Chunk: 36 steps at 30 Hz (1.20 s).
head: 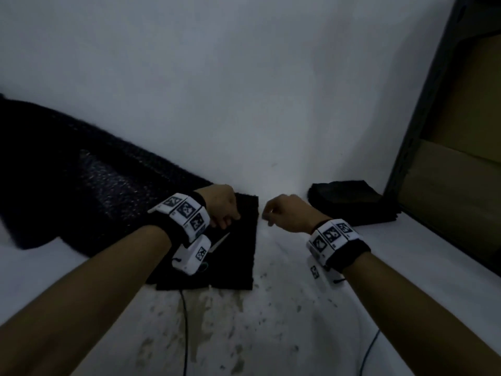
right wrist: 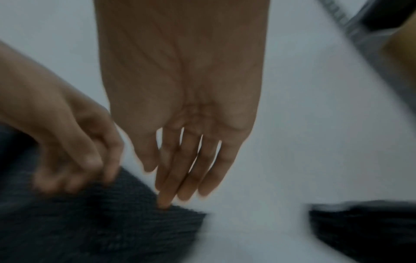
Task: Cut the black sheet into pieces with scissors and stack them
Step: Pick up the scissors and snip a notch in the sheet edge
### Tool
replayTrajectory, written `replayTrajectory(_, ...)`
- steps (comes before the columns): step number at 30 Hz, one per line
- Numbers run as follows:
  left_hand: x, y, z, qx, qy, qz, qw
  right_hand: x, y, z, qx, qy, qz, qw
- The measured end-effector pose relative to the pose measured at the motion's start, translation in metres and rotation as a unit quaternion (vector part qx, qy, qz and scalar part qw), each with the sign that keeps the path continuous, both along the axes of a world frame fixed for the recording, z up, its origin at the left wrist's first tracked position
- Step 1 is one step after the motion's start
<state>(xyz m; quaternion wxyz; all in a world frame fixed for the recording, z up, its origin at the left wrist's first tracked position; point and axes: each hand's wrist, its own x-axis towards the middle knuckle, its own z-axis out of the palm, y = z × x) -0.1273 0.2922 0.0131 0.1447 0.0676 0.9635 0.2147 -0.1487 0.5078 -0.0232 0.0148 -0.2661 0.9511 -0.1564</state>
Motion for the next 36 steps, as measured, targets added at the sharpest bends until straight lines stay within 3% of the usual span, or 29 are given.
replayTrajectory(3, 0.034, -0.039, -0.012, -0.095, 0.009, -0.003, 0.995, 0.032, -0.049, -0.008, 0.050, -0.060, 0.060, 0.995)
replayTrajectory(6, 0.059, -0.065, -0.035, -0.163, -0.010, -0.004, 0.987, 0.042, -0.090, -0.028, 0.113, -0.111, 0.043, 0.986)
replayTrajectory(9, 0.068, -0.078, -0.061, -0.166, -0.035, 0.001, 0.985, 0.043, -0.114, -0.047, 0.089, -0.145, 0.009, 0.985)
replayTrajectory(13, 0.071, -0.081, -0.082, -0.185, 0.014, 0.000, 0.983, 0.047, -0.122, -0.066, 0.065, -0.122, 0.007, 0.990)
replayTrajectory(19, 0.067, -0.095, -0.087, -0.099, 0.029, -0.016, 0.995, 0.046, -0.120, -0.071, 0.130, -0.095, 0.025, 0.987)
replayTrajectory(24, 0.057, -0.107, -0.094, -0.124, 0.135, 0.019, 0.983, 0.044, -0.112, -0.077, 0.172, -0.087, 0.015, 0.981)
replayTrajectory(29, 0.051, -0.108, -0.102, -0.156, 0.003, -0.007, 0.988, 0.047, -0.100, -0.075, 0.166, -0.088, -0.028, 0.982)
replayTrajectory(33, 0.046, -0.103, -0.105, -0.106, -0.059, -0.032, 0.992, 0.045, -0.079, -0.073, 0.174, -0.072, -0.047, 0.981)
replayTrajectory(36, 0.042, -0.098, -0.108, -0.130, -0.086, -0.044, 0.987, 0.042, -0.063, -0.070, 0.162, -0.081, -0.059, 0.982)
